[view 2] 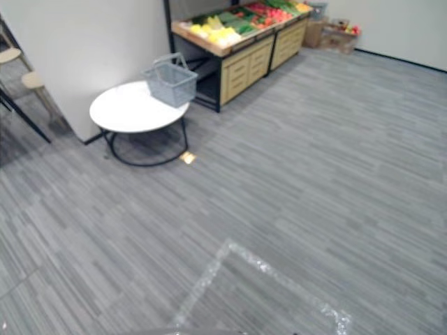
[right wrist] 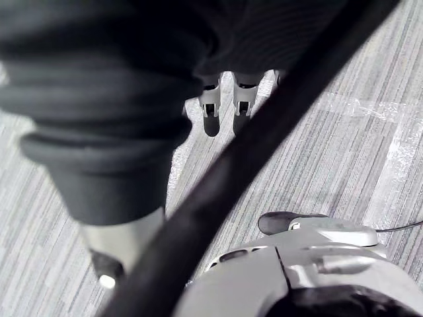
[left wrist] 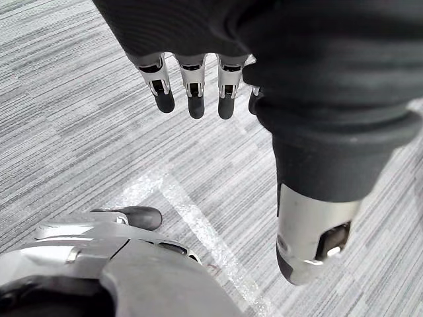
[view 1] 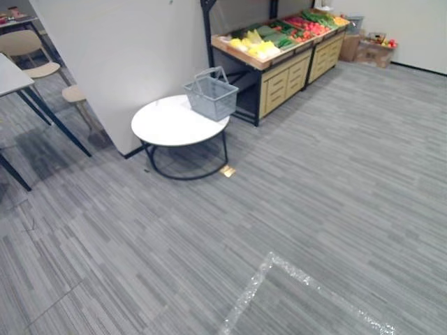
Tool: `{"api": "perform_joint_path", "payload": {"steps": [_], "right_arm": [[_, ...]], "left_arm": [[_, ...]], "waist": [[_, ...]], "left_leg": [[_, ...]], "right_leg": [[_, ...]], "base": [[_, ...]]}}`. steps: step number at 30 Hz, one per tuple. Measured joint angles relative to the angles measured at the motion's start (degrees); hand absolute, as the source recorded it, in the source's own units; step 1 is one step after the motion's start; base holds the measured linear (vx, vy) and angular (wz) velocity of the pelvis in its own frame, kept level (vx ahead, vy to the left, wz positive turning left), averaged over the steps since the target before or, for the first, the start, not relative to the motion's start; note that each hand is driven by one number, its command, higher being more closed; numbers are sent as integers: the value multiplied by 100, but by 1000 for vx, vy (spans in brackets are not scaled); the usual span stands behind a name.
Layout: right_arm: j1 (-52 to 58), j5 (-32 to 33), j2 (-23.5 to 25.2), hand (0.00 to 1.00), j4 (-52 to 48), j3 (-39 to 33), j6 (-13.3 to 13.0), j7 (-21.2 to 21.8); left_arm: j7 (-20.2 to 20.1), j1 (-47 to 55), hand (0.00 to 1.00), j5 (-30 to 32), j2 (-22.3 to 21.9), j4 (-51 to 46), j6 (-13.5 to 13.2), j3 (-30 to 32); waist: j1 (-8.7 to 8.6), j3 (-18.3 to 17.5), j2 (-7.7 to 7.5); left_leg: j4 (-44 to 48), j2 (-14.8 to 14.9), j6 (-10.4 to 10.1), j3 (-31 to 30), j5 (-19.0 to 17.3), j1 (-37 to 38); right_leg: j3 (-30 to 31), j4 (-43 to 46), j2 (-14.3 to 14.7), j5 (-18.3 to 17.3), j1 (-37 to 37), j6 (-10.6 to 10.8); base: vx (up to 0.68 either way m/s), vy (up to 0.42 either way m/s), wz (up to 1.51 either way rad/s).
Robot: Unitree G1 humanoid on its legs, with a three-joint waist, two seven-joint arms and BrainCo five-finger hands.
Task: Pick vegetable in the basket
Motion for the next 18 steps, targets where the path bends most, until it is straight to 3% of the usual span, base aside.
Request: {"api": "perform_joint_path", "payload": {"steps": [18], "right_arm": [[-91, -86, 34, 0, -10, -412, -116, -113]], "left_arm": [[112, 6, 0, -4, -90, -12, -193, 148]], "waist": [[-3, 31, 36]], "left_leg": [[8, 77, -43, 190, -29, 32]], "right_leg": [[139, -45, 75, -2, -24, 17]], "base": [[-23, -33, -5]]}}
